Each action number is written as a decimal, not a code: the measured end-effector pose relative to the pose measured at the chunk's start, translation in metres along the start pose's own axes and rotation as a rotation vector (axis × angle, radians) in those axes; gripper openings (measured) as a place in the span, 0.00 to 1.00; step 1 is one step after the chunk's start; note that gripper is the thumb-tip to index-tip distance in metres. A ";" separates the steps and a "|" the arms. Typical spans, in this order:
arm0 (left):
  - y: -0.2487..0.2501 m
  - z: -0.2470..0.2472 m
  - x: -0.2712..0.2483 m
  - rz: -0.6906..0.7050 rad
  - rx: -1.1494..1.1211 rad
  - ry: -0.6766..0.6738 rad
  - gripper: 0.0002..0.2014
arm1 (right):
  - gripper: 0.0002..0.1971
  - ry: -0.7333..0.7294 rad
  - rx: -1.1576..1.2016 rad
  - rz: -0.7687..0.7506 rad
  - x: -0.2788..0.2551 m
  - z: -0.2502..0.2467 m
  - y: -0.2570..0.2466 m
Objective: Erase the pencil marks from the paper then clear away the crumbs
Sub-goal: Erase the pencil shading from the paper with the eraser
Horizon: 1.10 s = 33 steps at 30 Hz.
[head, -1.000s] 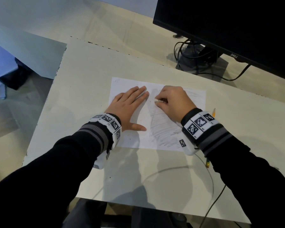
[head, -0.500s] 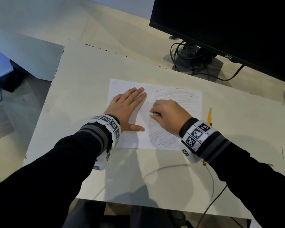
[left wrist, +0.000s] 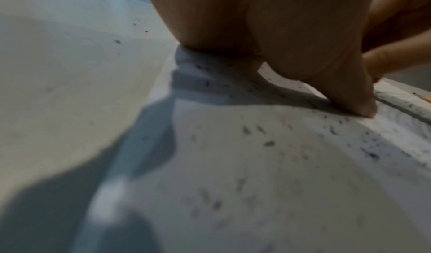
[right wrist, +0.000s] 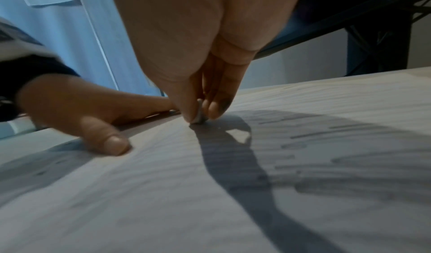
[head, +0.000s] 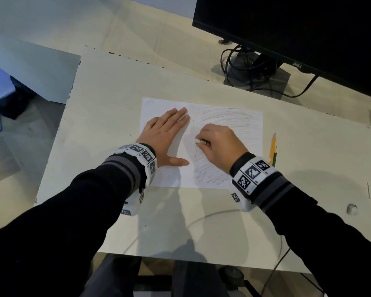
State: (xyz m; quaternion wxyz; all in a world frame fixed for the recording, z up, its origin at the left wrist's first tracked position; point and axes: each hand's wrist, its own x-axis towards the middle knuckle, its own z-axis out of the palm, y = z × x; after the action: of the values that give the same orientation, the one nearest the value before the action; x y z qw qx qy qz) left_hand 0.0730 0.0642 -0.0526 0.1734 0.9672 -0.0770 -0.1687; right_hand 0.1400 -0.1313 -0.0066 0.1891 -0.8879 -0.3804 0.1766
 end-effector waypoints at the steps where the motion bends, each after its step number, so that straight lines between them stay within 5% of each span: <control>1: 0.000 0.000 0.000 0.003 -0.001 -0.004 0.62 | 0.03 -0.043 0.015 -0.032 -0.006 0.001 -0.003; 12: 0.000 -0.005 -0.002 -0.001 -0.014 -0.046 0.69 | 0.04 -0.164 0.019 -0.051 -0.008 -0.006 -0.005; 16: 0.001 -0.006 -0.002 -0.003 -0.022 -0.046 0.68 | 0.04 -0.035 -0.039 -0.017 0.003 -0.005 0.001; 20: 0.002 -0.005 -0.003 -0.003 -0.014 -0.043 0.68 | 0.04 -0.103 -0.025 -0.116 -0.015 0.005 -0.008; 24: 0.001 -0.005 -0.002 -0.008 -0.023 -0.046 0.69 | 0.05 0.016 -0.012 -0.011 -0.001 -0.002 0.002; 29: 0.002 -0.006 -0.003 -0.013 -0.028 -0.040 0.69 | 0.05 -0.160 0.023 -0.095 -0.016 0.002 -0.008; 33: 0.002 -0.006 -0.003 -0.016 -0.023 -0.046 0.69 | 0.04 -0.039 0.016 -0.005 -0.009 -0.002 -0.003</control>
State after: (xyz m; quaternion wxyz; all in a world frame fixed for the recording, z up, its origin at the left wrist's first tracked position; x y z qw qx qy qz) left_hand 0.0721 0.0654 -0.0455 0.1814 0.9616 -0.0714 -0.1933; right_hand 0.1334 -0.1369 -0.0020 0.1891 -0.8818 -0.3848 0.1966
